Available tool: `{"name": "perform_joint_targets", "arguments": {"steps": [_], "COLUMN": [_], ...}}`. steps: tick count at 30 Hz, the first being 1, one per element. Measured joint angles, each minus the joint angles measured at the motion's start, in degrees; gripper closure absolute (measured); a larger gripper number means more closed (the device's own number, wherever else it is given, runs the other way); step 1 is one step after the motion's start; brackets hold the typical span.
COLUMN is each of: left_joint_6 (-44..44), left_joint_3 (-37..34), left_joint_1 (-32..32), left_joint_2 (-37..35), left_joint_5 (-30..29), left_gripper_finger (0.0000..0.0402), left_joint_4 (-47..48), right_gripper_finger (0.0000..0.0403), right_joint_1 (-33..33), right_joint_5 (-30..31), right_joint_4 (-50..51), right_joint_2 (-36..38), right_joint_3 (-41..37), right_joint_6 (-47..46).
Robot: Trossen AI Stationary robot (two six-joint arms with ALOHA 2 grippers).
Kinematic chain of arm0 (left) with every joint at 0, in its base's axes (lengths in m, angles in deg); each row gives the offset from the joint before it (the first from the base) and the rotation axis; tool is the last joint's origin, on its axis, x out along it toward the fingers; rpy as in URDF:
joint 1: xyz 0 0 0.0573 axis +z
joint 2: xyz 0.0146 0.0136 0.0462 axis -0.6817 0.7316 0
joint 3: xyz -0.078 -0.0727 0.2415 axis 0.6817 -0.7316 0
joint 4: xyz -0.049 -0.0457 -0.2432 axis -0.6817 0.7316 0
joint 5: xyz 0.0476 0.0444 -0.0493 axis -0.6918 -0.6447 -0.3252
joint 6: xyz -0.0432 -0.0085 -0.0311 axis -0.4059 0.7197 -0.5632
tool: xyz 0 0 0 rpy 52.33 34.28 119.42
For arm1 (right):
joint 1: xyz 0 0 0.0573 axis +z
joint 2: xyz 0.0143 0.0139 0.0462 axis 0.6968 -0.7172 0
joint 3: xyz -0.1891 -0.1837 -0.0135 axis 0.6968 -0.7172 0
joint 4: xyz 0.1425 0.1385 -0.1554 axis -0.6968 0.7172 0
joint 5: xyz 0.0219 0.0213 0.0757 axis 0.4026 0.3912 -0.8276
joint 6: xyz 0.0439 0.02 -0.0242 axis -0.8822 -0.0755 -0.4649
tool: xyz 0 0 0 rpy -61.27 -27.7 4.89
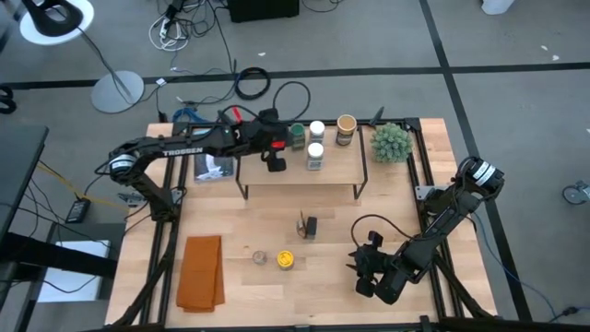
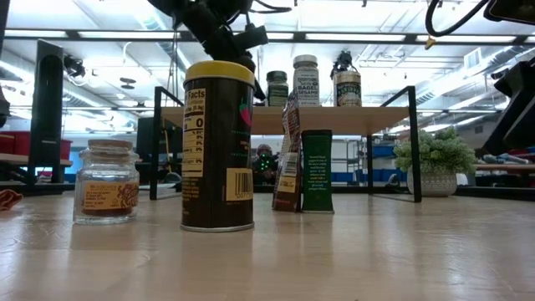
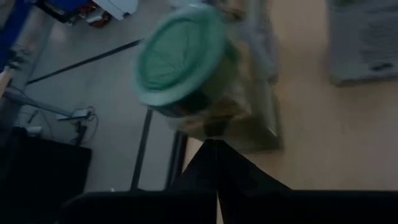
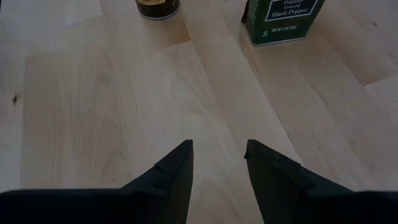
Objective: Shelf spices
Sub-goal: Put the green seasoning bottle on the shelf
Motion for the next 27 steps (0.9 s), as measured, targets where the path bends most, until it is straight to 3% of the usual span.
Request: {"name": "perform_joint_targets", "arguments": {"steps": [5,13,18,27], "left_joint_6": [0.0,-0.1,-0.3,-2.8], "left_joint_3": [0.0,0.0,0.0,6.9], "left_joint_1": [0.1,0.1,-0.7,-4.1], "left_joint_2": [0.0,0.0,-1.0,-5.0], "left_joint_5": [-0.8,-9.3,-10.4,-10.9], "left_gripper_finger": [0.0401,0.0401,0.0401,0.0401], "left_joint_4": [-1.1,-2.7,-3.6,6.2], "right_gripper_finger": [0.0253,0.0253,0.0253,0.0253], "right_joint_1": [0.0,0.1,0.2,0.2], "right_joint_5": [0.0,0.0,-0.1,-0.2], "right_joint_4": [0.0,-0.4,-1.5,-2.4], "right_joint_2": [0.0,0.0,0.0,0.0], "right_joint_3": [0.0,0.0,0.0,0.0], "right_joint_6": [-0.1,-0.8,-0.9,-0.9]}}
